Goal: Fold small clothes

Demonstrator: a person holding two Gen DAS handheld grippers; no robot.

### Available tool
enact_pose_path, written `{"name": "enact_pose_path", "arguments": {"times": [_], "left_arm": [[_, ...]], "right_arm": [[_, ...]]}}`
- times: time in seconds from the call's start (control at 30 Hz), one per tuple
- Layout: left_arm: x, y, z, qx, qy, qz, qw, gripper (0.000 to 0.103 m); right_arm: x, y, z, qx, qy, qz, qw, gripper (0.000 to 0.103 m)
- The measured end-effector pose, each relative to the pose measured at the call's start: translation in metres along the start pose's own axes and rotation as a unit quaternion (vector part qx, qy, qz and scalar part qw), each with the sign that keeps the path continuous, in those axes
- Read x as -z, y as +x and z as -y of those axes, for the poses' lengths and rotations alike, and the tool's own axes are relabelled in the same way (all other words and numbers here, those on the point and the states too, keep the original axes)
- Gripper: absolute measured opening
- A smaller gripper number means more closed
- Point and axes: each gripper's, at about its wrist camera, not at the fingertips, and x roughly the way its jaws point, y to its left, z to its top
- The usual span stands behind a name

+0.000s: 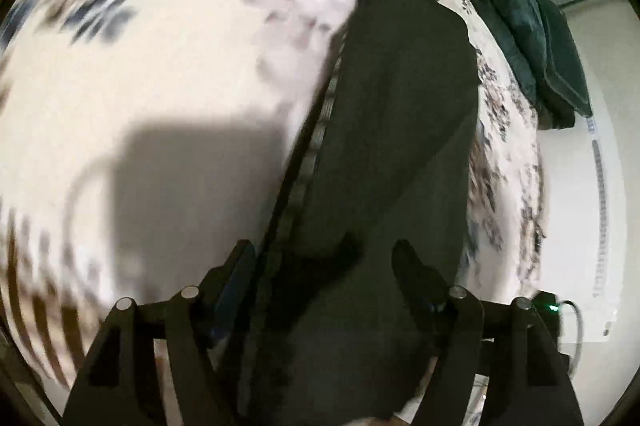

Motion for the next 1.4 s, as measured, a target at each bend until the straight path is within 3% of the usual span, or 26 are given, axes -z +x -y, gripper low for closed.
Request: {"name": "enact_pose_path", "arguments": {"times": [0.07, 0.1, 0.13, 0.17, 0.23, 0.27, 0.3, 0.33, 0.37, 0.47, 0.57, 0.63, 0.67, 0.7, 0.77, 0.83, 0.87, 1.1, 1.4], "left_arm": [[-0.020, 0.015, 0.003, -0.013, 0.011, 0.005, 0.9998, 0.068], [-0.029, 0.021, 0.005, -0.028, 0.021, 0.011, 0.9993, 0.057], [-0.033, 0.023, 0.005, -0.031, 0.029, 0.014, 0.9990, 0.034], [-0.038, 0.026, 0.004, -0.040, 0.036, 0.010, 0.9985, 0.005], [-0.042, 0.024, 0.000, -0.054, 0.047, 0.015, 0.9973, 0.004], [-0.045, 0.023, -0.003, -0.054, 0.049, 0.015, 0.9972, 0.004], [-0.047, 0.022, -0.007, -0.051, 0.047, 0.014, 0.9975, 0.004], [-0.050, 0.022, -0.011, -0.045, 0.044, 0.013, 0.9979, 0.004], [-0.049, 0.022, -0.015, -0.046, 0.047, 0.011, 0.9978, 0.005], [-0.049, 0.023, -0.017, -0.051, 0.066, 0.005, 0.9965, 0.005], [-0.046, 0.021, -0.008, -0.055, 0.076, 0.000, 0.9956, 0.008], [-0.040, 0.022, 0.000, -0.066, 0.080, -0.018, 0.9944, 0.008], [-0.034, 0.022, 0.004, -0.085, 0.083, -0.027, 0.9925, 0.020], [-0.025, 0.022, 0.009, -0.101, 0.088, -0.038, 0.9902, 0.042], [-0.004, 0.019, 0.019, -0.113, 0.106, -0.046, 0.9869, 0.065], [0.020, 0.015, 0.028, -0.124, 0.119, -0.048, 0.9839, 0.065], [0.035, 0.013, 0.030, -0.131, 0.121, -0.052, 0.9827, 0.065], [0.100, 0.009, 0.020, -0.143, 0.090, -0.076, 0.9827, 0.065], [0.143, 0.002, -0.026, -0.147, 0.050, -0.085, 0.9841, 0.065]], "right_arm": [[-0.017, -0.003, -0.009, -0.017, 0.009, 0.020, 1.000, 0.046], [-0.027, -0.004, -0.015, -0.021, 0.009, 0.036, 0.999, 0.046], [-0.036, -0.004, -0.023, -0.022, 0.003, 0.048, 0.999, 0.046], [-0.046, -0.001, -0.033, -0.012, -0.008, 0.053, 0.998, 0.046], [-0.058, 0.008, -0.045, -0.003, -0.024, 0.043, 0.999, 0.046], [-0.064, 0.015, -0.054, 0.013, -0.039, 0.036, 0.999, 0.046], [-0.064, 0.020, -0.060, 0.026, -0.053, 0.036, 0.998, 0.032], [-0.064, 0.022, -0.067, 0.063, -0.072, 0.041, 0.995, 0.008], [-0.065, 0.024, -0.073, 0.082, -0.074, 0.039, 0.993, 0.008], [-0.069, 0.025, -0.073, 0.072, -0.040, 0.037, 0.996, 0.007], [-0.068, 0.027, -0.074, 0.079, -0.046, 0.035, 0.995, 0.007], [-0.063, 0.033, -0.079, 0.090, -0.058, 0.035, 0.994, 0.007], [-0.061, 0.033, -0.084, 0.097, -0.065, 0.032, 0.993, 0.008], [-0.054, 0.039, -0.092, 0.100, -0.070, 0.029, 0.992, 0.016], [-0.057, 0.055, -0.097, 0.112, -0.083, 0.015, 0.990, 0.027], [-0.045, 0.057, -0.101, 0.126, -0.101, 0.001, 0.987, 0.046], [-0.040, 0.057, -0.102, 0.130, -0.109, -0.001, 0.986, 0.048], [0.018, 0.070, -0.088, 0.168, -0.144, -0.043, 0.974, 0.049], [0.059, 0.103, -0.045, 0.139, -0.110, -0.082, 0.981, 0.050]]}}
